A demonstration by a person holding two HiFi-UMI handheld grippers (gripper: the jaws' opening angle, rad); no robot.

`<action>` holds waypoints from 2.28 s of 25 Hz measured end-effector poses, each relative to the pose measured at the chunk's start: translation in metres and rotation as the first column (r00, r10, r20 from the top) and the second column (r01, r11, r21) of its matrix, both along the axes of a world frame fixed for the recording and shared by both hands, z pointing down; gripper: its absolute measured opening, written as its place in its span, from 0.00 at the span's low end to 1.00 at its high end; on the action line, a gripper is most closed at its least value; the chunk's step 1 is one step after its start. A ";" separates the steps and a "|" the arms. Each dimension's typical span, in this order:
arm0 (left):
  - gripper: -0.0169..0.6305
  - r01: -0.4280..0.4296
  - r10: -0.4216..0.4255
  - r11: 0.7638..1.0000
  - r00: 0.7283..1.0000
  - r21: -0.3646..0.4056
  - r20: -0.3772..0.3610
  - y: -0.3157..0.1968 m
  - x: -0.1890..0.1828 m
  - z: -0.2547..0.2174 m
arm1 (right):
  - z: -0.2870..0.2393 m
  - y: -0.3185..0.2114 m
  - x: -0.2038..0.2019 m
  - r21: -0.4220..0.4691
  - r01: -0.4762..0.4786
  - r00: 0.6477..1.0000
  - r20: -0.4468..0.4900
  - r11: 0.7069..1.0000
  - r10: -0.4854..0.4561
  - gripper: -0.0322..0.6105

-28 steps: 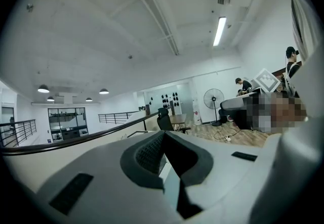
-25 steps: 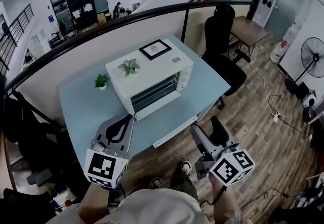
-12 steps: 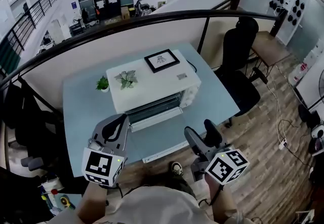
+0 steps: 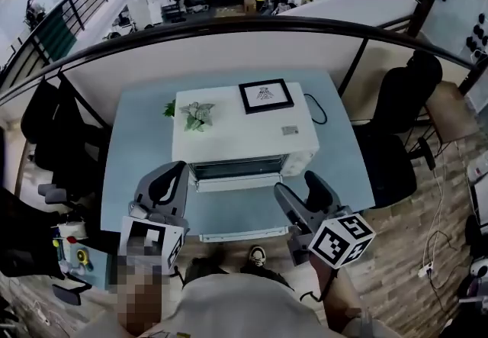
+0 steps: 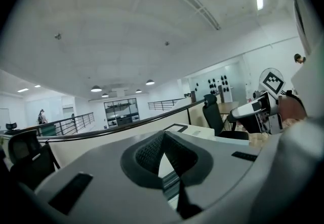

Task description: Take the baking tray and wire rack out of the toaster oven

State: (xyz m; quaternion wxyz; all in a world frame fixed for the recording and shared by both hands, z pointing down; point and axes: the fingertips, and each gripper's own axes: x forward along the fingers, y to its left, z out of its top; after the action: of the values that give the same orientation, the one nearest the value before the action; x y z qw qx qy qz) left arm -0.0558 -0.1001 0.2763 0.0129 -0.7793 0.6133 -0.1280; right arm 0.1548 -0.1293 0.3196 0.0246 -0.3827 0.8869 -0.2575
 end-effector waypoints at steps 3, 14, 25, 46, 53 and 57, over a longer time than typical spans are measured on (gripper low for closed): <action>0.03 0.077 -0.077 0.997 0.997 -0.007 0.000 0.004 -0.004 0.004 | 0.005 -0.013 -0.003 0.000 0.074 0.997 -0.009 0.997 -0.074 0.65; 0.03 0.147 -0.147 0.988 0.989 -0.042 0.003 0.011 -0.023 0.023 | 0.034 -0.023 -0.036 -0.072 0.153 0.988 0.009 0.986 -0.153 0.65; 0.03 0.132 -0.142 0.978 0.989 -0.161 -0.051 0.011 -0.047 0.073 | 0.114 -0.037 -0.073 -0.273 0.110 0.994 0.032 0.956 -0.106 0.64; 0.03 0.121 -0.152 0.963 0.982 -0.240 -0.114 -0.015 -0.068 0.185 | 0.249 -0.113 -0.120 -0.525 0.053 0.877 0.431 0.849 0.212 0.45; 0.03 0.132 -0.162 0.964 0.980 -0.230 -0.114 -0.021 -0.074 0.211 | 0.265 -0.141 -0.132 -0.540 0.058 0.786 0.544 0.840 0.295 0.36; 0.03 0.133 -0.163 0.965 0.979 -0.224 -0.123 -0.022 -0.076 0.221 | 0.273 -0.152 -0.136 -0.561 0.044 0.762 0.554 0.827 0.335 0.32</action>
State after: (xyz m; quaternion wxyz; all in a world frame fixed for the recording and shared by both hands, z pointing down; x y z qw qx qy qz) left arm -0.1314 -0.1223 0.4978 -0.1241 -0.7351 0.6518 -0.1392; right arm 0.0183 -0.2817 0.5921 0.2319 -0.3355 0.6818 -0.6073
